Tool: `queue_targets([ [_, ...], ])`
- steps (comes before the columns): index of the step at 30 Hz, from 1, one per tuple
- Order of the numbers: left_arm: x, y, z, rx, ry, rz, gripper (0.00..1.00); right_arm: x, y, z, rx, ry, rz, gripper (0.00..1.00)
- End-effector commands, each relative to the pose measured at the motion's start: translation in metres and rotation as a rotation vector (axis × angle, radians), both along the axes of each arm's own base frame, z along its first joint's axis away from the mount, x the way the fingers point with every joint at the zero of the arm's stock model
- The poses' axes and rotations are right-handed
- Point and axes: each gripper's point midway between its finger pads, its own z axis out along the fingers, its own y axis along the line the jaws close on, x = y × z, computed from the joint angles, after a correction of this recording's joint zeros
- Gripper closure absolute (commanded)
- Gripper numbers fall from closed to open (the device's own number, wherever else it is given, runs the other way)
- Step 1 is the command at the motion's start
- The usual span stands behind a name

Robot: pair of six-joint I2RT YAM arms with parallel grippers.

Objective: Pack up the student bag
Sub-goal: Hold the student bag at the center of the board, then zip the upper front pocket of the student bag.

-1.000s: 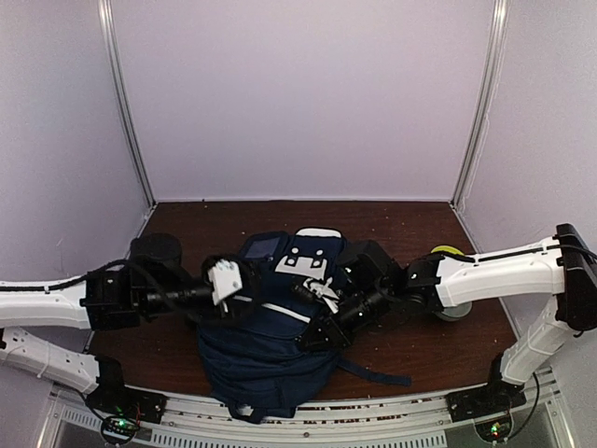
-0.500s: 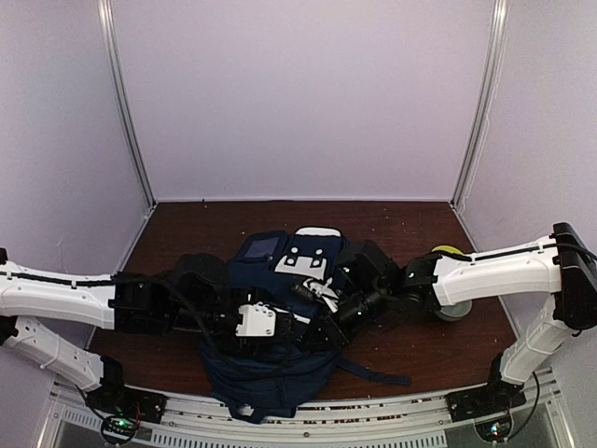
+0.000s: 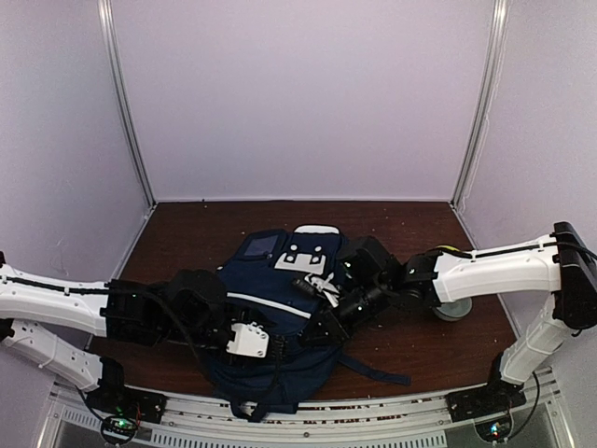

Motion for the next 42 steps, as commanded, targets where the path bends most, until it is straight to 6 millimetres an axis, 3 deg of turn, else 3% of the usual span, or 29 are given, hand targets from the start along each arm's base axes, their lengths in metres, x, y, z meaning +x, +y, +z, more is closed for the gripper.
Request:
queue_targets([
  [1,0.037,-0.001,-0.003,0.069,-0.126,0.157,0.51,0.044,0.004,0.011,0.02,-0.092,-0.14,1.0],
  [8,0.056,-0.002,-0.003,0.084,-0.199,0.239,0.61,0.042,-0.001,0.011,0.01,-0.095,-0.147,1.0],
  [15,0.014,-0.015,0.036,-0.099,-0.073,0.038,0.51,0.042,-0.002,0.01,0.007,-0.096,-0.148,1.0],
  [17,0.012,-0.015,0.043,-0.146,-0.071,0.037,0.48,0.042,-0.002,0.011,0.007,-0.097,-0.149,1.0],
  [25,0.035,-0.006,0.009,-0.043,-0.114,0.168,0.49,0.042,-0.002,0.011,0.01,-0.093,-0.156,1.0],
  [29,0.055,-0.003,-0.002,0.012,-0.167,0.268,0.58,0.042,-0.003,0.013,0.013,-0.095,-0.159,1.0],
  [33,0.07,0.002,0.0,0.015,-0.222,0.356,0.75,0.043,-0.009,0.013,0.004,-0.108,-0.172,1.0],
  [36,0.071,0.008,0.0,0.014,-0.223,0.374,0.89,0.046,-0.018,0.011,-0.029,-0.131,-0.189,1.0],
  [38,0.07,0.012,-0.001,0.018,-0.218,0.382,1.0,0.052,-0.028,0.01,-0.058,-0.151,-0.218,1.0],
  [42,0.064,0.019,-0.004,0.032,-0.189,0.368,1.0,0.083,-0.064,0.007,-0.156,-0.207,-0.347,1.0],
])
